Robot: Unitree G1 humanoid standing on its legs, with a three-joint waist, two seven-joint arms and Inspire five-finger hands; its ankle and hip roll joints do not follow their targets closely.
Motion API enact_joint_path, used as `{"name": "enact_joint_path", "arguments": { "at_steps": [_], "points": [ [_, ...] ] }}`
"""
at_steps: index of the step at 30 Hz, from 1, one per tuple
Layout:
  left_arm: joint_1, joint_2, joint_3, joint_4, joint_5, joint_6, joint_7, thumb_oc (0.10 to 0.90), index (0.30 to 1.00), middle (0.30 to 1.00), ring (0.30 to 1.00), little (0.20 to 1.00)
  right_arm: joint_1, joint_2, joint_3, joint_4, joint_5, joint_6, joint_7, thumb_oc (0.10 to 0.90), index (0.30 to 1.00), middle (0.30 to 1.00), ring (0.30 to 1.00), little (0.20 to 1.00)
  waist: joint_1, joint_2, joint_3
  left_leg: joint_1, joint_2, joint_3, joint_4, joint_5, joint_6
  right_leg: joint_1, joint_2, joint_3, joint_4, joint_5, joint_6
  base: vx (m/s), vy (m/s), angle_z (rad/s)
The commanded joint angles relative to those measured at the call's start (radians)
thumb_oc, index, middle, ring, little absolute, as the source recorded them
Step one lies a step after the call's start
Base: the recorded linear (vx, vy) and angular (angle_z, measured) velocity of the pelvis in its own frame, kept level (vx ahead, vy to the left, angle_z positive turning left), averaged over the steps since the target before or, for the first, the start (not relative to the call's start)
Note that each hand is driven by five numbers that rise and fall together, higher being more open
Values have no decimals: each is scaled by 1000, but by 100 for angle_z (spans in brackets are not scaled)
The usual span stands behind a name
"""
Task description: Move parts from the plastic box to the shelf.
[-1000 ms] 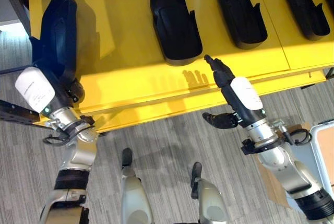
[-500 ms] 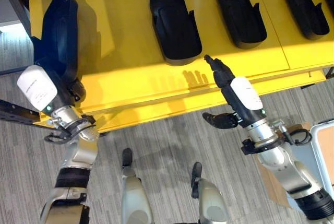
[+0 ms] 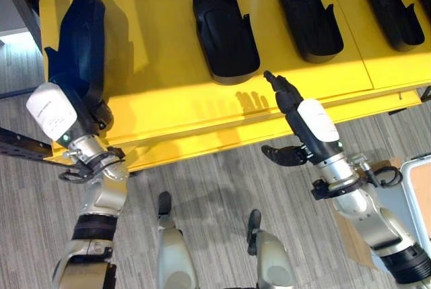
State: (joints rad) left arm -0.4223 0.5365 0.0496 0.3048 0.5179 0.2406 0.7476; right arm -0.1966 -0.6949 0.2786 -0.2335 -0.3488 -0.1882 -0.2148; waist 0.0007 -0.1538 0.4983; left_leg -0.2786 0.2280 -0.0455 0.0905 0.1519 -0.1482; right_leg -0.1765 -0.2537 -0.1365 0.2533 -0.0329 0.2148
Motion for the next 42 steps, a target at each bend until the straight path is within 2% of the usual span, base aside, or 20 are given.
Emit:
{"name": "enact_joint_path", "arguments": {
  "at_steps": [1, 2, 17, 30, 42],
  "points": [
    [-10, -4, -90, 48, 21, -21, -62, 647, 646, 646, 646, 646, -44, 5, -67, -100, 47, -43, -56, 900, 1000, 1000, 1000, 1000, -37, -21, -110, 31, 73, 64, 45, -52, -16, -64, 3, 3, 45, 31, -46, 0, 0, 0],
    [-10, -5, -91, 47, 21, -21, -64, 900, 1000, 1000, 1000, 1000, -43, 5, -68, -100, 47, -43, -56, 900, 1000, 1000, 1000, 1000, -38, -21, -110, 31, 73, 64, 45, -52, -16, -64, 3, 4, 45, 31, -46, 0, 0, 0],
    [-20, -27, -120, 34, -12, -40, -94, 900, 1000, 1000, 1000, 1000, -42, 7, -67, -96, 45, -34, -52, 900, 1000, 1000, 1000, 1000, -44, -14, -116, 33, 75, 65, 50, -55, -15, -67, 3, 12, 56, 27, -47, 1, -1, -1],
    [-30, -29, -135, -109, 21, -73, -112, 900, 1000, 1000, 1000, 1000, -34, 25, -80, -89, 37, -23, -56, 900, 1000, 1000, 1000, 1000, -42, -2, -131, 44, 73, 64, 42, -55, -17, -57, 2, 11, 54, 26, -47, 0, 0, 0],
    [-25, -28, -223, -117, 91, -99, -168, 900, 1000, 1000, 1000, 1000, -35, 36, -84, -79, 30, -26, -70, 900, 1000, 1000, 1000, 1000, -46, 7, -135, 45, 72, 66, 44, -54, -14, -60, 4, 19, 60, 22, -48, 0, 0, 0]
  ]
}}
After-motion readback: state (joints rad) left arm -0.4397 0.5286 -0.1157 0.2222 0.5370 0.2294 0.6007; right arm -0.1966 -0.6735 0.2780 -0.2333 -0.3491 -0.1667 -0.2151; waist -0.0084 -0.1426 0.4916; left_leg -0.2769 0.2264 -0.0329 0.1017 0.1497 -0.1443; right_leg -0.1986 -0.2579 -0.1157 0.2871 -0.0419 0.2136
